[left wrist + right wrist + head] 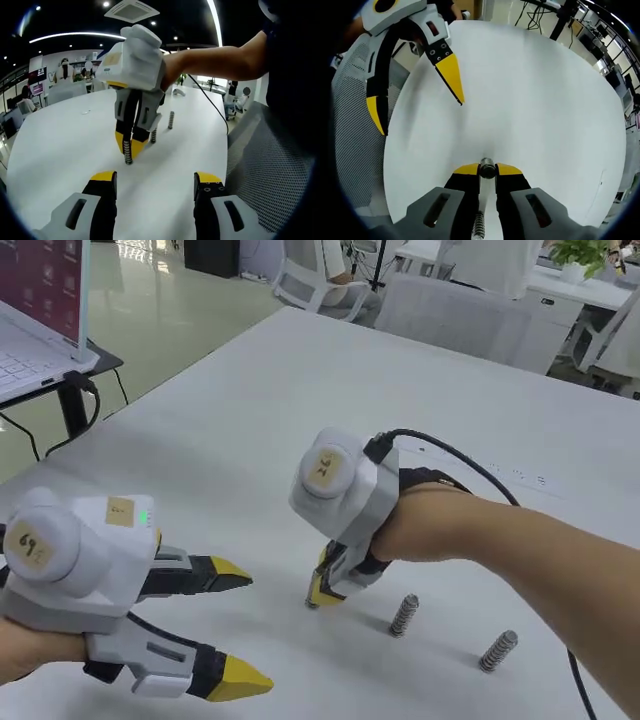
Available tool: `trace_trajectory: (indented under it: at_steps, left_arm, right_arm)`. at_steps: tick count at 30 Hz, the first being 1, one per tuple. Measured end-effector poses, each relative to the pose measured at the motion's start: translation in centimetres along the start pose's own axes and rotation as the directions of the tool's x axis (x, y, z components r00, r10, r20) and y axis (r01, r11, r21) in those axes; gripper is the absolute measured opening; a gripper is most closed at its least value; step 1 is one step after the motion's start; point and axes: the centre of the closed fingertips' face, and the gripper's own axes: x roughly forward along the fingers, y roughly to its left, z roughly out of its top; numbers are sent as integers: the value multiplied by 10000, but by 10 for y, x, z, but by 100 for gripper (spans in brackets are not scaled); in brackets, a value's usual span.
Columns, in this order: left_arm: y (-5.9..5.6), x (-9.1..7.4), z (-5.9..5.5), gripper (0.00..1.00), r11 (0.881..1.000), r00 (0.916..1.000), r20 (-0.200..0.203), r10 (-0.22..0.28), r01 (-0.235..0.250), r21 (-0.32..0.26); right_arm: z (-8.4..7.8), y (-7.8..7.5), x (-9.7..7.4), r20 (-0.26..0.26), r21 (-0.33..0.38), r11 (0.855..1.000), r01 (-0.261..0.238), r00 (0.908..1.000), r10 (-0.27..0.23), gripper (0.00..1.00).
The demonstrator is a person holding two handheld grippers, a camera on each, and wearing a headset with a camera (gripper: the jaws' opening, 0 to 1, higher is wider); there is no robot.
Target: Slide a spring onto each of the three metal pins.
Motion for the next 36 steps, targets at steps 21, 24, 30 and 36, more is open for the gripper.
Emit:
trace_trajectory:
  at_steps: [21, 24, 30, 36]
  left_arm:
    - [0, 1, 1, 58, 10000, 10000, -42, -4, 4, -13]
    - [0, 1, 2, 58, 10000, 10000, -29, -10, 10, -6]
    - [-1, 1, 3, 58, 10000, 10000, -73, -25, 26, 6]
    - [-1, 1, 5, 58, 10000, 10000, -58, -7, 7, 24]
  right_arm:
    - [-16, 2, 3, 105, 647, 9976, -243, 9997, 237, 18]
    - [-19, 3, 1, 175, 761, 9968, -260, 9995, 248, 18]
    - [-22, 7, -4, 391, 978, 9948, -289, 9989, 252, 19]
    - [-25, 11, -12, 548, 1132, 9933, -245, 9983, 184, 19]
